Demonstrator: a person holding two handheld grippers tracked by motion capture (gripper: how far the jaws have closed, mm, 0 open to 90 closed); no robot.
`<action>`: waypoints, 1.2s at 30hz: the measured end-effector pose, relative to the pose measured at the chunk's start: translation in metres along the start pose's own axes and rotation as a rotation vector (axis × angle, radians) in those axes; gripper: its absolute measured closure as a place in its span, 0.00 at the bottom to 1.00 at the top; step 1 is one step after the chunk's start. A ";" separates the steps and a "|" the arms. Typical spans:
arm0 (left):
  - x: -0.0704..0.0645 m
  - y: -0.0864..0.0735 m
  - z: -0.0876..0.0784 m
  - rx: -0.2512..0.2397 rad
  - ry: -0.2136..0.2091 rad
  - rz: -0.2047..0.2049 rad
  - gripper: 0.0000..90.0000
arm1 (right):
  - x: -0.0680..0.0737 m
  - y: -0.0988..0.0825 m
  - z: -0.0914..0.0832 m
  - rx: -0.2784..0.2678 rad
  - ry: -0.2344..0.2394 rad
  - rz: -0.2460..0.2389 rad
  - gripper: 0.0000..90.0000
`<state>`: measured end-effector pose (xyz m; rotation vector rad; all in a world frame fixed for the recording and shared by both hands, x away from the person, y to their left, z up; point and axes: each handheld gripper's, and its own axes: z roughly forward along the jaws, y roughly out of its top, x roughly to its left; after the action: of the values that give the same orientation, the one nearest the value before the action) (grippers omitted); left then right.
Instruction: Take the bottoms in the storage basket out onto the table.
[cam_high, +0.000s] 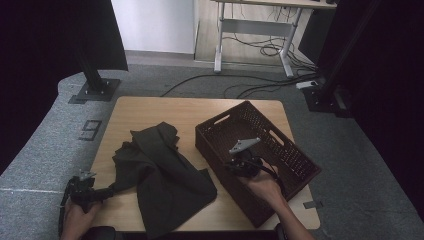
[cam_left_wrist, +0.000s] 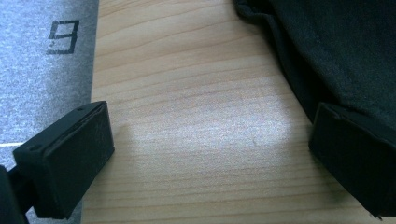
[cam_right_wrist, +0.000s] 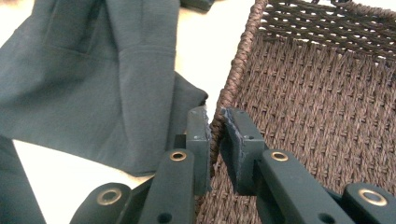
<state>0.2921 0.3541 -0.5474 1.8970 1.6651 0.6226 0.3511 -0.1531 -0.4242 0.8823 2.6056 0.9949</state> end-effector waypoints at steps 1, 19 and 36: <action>0.000 0.000 0.000 0.000 0.000 0.000 0.00 | -0.005 0.001 0.001 0.002 -0.004 0.003 0.89; 0.000 0.000 0.000 0.001 0.000 0.002 0.00 | -0.046 0.011 0.010 -0.009 -0.038 0.040 0.89; 0.000 0.000 0.000 0.001 0.000 0.002 0.00 | -0.077 0.018 0.017 -0.021 -0.059 0.100 0.88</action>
<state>0.2921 0.3542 -0.5473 1.8995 1.6644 0.6223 0.4281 -0.1797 -0.4258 1.0299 2.5197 1.0034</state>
